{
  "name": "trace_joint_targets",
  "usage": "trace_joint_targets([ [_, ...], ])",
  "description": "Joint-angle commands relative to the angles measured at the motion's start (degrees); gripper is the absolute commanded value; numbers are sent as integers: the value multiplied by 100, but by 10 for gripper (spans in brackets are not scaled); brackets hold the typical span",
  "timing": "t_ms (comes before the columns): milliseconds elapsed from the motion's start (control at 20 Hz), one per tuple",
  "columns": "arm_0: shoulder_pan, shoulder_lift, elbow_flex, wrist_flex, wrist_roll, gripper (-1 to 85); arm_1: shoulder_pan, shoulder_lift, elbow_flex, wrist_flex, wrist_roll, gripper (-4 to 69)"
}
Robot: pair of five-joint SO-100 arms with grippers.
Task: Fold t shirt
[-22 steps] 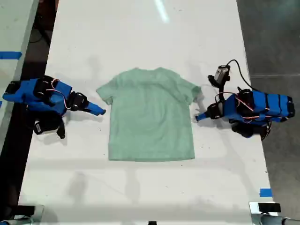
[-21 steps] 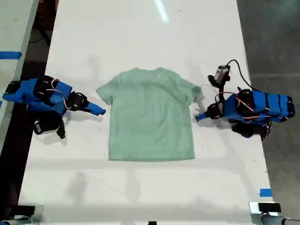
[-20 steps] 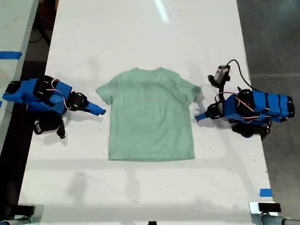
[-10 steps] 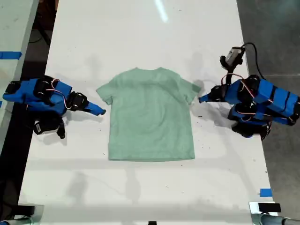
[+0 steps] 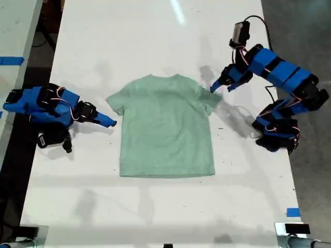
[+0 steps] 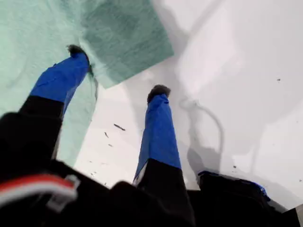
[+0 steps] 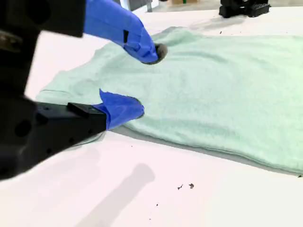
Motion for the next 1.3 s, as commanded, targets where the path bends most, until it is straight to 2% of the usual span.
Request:
trace_joint_targets([
  [0, 35, 35, -62, -97, -62, 148, 211, -835, -396, -527, -132, 262],
  [300, 26, 35, -62, -97, -62, 148, 35, -2303, -26, -1696, 70, 259],
  [550, 26, 35, -62, -97, -62, 148, 53, -2435, 255, -2065, 167, 56],
  [650, 26, 35, -62, -97, -62, 148, 35, -2329, 132, -1925, 149, 39],
  [750, 26, 35, -62, -97, -62, 148, -114, -2092, -343, -1450, 149, 37],
  [900, 26, 35, -62, -97, -62, 148, -721, -1978, -1600, -650, 237, 35],
  [1000, 26, 35, -62, -97, -62, 148, -1248, -2109, -2391, -396, 352, 35],
  [1100, 26, 35, -62, -97, -62, 148, -1811, -2338, -2997, -360, 510, 35],
  [1250, 26, 35, -62, -97, -62, 148, -2602, -2883, -3691, -633, 677, 35],
])
